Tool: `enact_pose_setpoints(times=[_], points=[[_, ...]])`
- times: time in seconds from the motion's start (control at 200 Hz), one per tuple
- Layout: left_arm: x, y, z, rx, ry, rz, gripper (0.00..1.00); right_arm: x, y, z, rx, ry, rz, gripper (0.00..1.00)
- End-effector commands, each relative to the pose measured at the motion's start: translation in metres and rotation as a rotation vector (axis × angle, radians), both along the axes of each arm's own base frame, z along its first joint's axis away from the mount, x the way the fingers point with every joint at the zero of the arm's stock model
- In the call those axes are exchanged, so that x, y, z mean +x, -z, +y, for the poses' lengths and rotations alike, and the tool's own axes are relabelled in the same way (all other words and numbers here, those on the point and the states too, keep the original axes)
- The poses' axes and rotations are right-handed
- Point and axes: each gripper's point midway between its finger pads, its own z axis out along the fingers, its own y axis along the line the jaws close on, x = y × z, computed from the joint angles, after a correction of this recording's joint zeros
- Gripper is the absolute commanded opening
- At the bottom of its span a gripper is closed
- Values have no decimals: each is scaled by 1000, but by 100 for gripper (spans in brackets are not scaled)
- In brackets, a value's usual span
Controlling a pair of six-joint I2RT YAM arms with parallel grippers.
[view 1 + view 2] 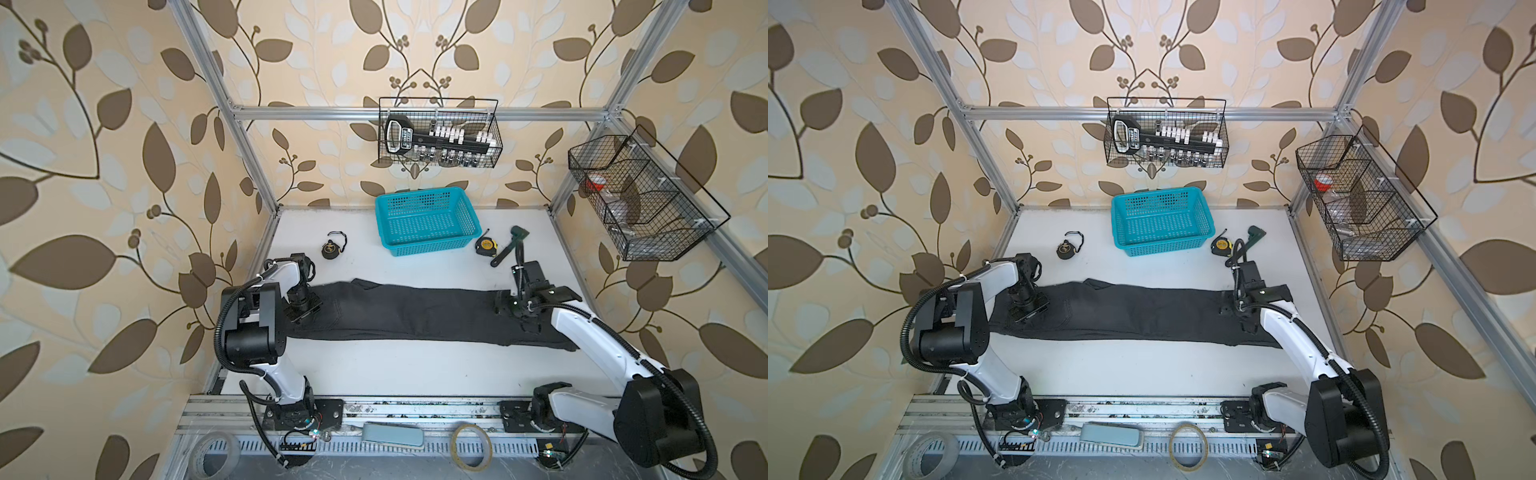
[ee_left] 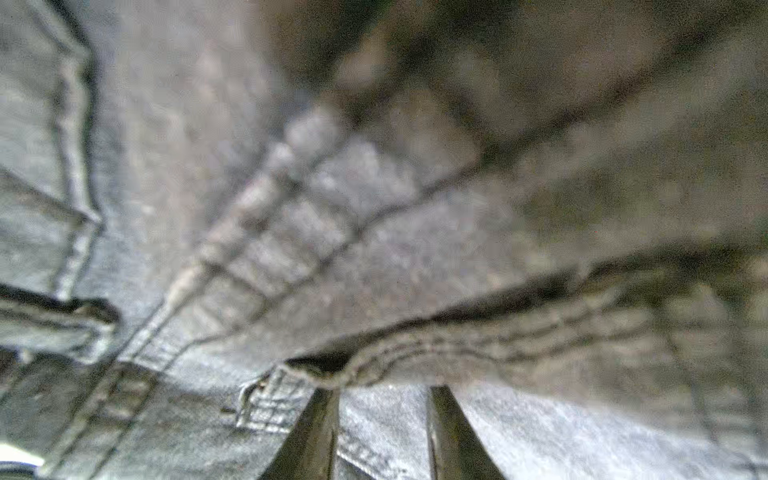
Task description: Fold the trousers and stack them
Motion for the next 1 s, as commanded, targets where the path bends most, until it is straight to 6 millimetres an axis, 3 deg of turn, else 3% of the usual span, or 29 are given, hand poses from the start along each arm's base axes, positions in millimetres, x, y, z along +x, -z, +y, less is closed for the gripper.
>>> enact_pose_setpoints(times=[0.0,0.175,0.27,0.5,0.64,0.79,0.88,1.0], points=[[2,11,34,123,4,31,37,-28,3,-46,-87,167,95,60],[18,-4,30,84,-3,-25,38,-41,-2,-103,-166,307,116,61],[29,-20,23,41,-11,-84,39,-43,6,-119,-122,368,134,60],[50,-62,-2,-56,-19,-218,41,-30,32,-140,-78,392,203,58],[55,-76,-20,-109,-19,-268,41,-24,50,-138,-46,363,259,56],[54,-78,-37,-155,-12,-286,42,-24,57,-147,-66,377,289,56],[48,-64,-44,-151,9,-256,42,-19,62,-152,-81,362,310,53],[34,-38,-46,-155,1,-203,42,-12,61,-154,-80,331,316,33]])
